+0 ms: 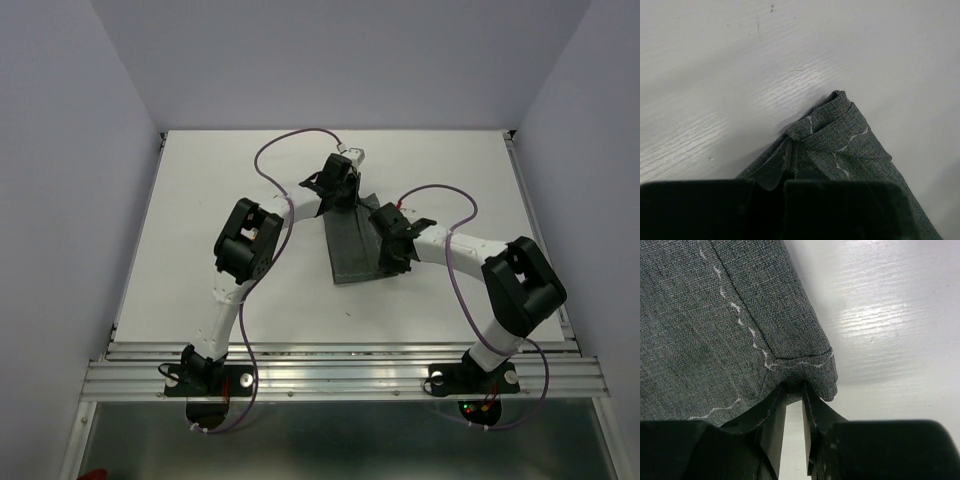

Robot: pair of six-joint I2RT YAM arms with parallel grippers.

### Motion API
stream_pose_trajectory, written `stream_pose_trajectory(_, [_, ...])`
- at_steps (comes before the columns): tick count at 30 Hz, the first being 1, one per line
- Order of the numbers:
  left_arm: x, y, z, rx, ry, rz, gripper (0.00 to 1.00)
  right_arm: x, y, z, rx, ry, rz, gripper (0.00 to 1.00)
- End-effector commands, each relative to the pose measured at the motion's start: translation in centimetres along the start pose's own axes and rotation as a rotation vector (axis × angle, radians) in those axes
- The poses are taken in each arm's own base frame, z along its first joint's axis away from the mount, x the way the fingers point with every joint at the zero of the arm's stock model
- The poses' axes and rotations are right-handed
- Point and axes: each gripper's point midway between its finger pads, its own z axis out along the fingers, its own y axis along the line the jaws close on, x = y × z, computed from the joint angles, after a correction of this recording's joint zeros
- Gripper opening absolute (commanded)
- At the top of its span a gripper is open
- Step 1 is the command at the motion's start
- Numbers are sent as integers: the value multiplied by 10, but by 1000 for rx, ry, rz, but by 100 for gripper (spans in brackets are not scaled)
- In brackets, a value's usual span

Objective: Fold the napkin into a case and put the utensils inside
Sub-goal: Smooth out the 2/3-rectangle-folded napkin at the center of the board.

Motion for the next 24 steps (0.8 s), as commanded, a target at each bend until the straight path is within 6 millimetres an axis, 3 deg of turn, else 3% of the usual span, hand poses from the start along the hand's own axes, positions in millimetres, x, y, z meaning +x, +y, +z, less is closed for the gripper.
stream_pose_trajectory(1, [-7,9,-16,-53,-10,8,0,6,-24,11,110,-5,-72,25])
stream_pose_trajectory(6, [-6,11,-14,-66,-12,1,0,-1,-25,5,107,-36,-91,25])
stream_pose_trajectory(10, [-4,11,-12,-56,-6,-5,0,-25,-9,-15,34,-113,-72,25])
stream_pose_trajectory(14, [-3,10,-12,-45,-4,3,0,-79,10,-47,-14,-259,-39,27])
stream_pose_trajectory(17, [-3,8,-13,-34,-4,7,0,-115,19,-53,-28,-303,-11,27])
stream_pose_trajectory(19, [-1,6,-12,-24,-2,9,0,-136,17,-49,-33,-307,31,27])
stream_pose_trajectory(24, [0,7,-11,-22,0,5,0,-189,44,-28,-107,-306,91,25])
